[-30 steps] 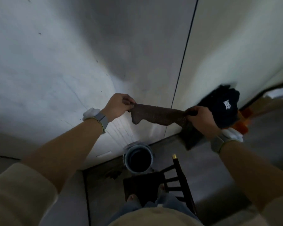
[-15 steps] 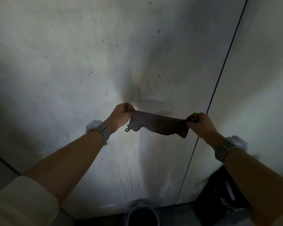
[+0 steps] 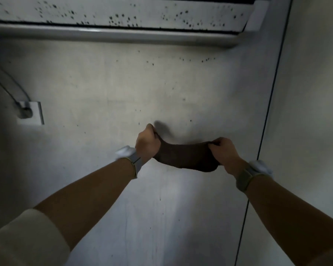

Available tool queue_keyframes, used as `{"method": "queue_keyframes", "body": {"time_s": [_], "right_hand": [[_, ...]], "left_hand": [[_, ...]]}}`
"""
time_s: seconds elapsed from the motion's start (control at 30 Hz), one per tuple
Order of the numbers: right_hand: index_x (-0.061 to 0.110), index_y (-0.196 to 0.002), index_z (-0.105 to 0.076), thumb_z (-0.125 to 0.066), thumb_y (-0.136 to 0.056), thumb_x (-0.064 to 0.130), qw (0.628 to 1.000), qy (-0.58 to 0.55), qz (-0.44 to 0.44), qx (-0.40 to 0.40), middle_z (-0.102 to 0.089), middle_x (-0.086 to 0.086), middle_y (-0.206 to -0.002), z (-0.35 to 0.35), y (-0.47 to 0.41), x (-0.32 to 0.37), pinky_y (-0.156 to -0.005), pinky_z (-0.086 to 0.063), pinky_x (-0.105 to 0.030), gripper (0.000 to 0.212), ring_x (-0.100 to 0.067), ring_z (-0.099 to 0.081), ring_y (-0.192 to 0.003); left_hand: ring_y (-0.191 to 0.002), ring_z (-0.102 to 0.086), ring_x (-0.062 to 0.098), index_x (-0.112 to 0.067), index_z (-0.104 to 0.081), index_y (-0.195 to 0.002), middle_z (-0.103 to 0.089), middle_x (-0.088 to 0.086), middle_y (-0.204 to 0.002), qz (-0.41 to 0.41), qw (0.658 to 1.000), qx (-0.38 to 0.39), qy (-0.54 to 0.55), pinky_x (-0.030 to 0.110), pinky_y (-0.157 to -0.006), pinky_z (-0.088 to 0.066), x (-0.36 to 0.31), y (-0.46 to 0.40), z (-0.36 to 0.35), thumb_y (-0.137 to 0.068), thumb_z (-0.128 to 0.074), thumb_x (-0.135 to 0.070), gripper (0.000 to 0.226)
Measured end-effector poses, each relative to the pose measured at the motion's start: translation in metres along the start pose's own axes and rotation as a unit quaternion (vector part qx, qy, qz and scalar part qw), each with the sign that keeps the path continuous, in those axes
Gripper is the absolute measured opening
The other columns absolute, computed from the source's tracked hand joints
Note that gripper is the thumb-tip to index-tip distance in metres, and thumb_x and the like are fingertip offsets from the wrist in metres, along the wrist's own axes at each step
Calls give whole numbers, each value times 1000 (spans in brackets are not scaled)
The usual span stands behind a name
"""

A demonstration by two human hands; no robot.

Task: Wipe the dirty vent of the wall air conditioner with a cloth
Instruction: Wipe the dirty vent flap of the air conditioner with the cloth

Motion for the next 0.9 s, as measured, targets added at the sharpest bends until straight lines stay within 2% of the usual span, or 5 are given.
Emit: {"method": "queue_keyframes", "body": {"time_s": [0.33,0.4,0.63,0.8,0.9], "right_hand": [[1,-79,-61,-57,-98,4,966,247,71,-9,-67,-24,-106,3,-16,120,-77,-49,-35,20,-30,-64,-93],[-1,-91,-65,-59,-98,4,964,255,80,-17,-68,-22,-108,2,-20,134,-78,-51,-34,10,-33,-68,-100],[-2,-90,-62,-59,-92,13,988,121,83,37,-62,-17,-88,8,-38,151,-54,-49,-30,15,-32,-64,-78],[9,-74,-64,-80,-80,28,990,53,108,76,-61,-5,-71,17,-38,150,-60,-47,-29,26,-20,-63,-69],[9,-74,-67,-76,-84,8,984,50,152,74,-61,-6,-71,29,-41,148,-64,-45,-27,14,-21,-61,-73]], "left_hand": [[-102,-68,36,-5,-68,-96,-72,19,-109,-30,989,142,-19,35,-76,-52,-76,-58,22,-89,-72,-19,16],[-98,-70,35,-6,-72,-96,-73,19,-105,-12,989,150,4,38,-78,-60,-91,-61,22,-85,-77,-20,18],[-88,-75,45,4,-70,-96,-73,30,-100,45,972,177,150,58,-80,-64,-129,-63,26,-90,-66,-3,10],[-59,-71,33,2,-68,-84,-67,17,-64,104,913,209,335,48,-67,-66,-143,-67,37,-101,-51,-20,32],[-74,-73,34,-2,-73,-89,-75,16,-79,13,957,157,243,45,-74,-65,-144,-77,43,-94,-54,-12,22]]}}
Point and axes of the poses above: each hand's wrist, its own y-axis away from the middle knuckle, its own z-axis out of the back of the hand, x = y × z, the point moved 2 cm from there along -y, towards the middle knuckle
